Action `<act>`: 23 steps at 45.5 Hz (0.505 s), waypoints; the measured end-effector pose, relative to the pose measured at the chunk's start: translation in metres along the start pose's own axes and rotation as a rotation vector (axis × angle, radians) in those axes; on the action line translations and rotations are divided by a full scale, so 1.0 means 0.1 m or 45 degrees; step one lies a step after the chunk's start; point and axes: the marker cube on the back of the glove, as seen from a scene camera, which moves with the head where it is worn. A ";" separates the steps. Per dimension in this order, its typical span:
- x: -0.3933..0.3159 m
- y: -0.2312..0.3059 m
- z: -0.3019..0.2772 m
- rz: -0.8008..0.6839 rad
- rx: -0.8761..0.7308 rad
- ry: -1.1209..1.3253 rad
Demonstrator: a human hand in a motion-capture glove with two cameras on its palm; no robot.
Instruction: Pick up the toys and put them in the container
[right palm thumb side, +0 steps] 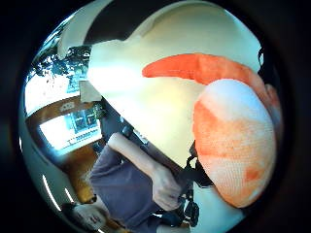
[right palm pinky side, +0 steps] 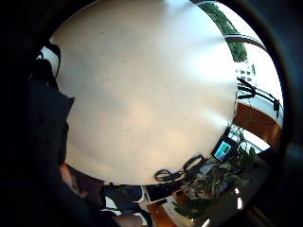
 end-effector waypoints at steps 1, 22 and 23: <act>-0.05 0.02 -0.11 0.017 0.019 -0.052; 0.00 -0.64 -2.51 0.183 0.339 0.001; -0.01 -0.69 -2.52 0.155 0.339 0.006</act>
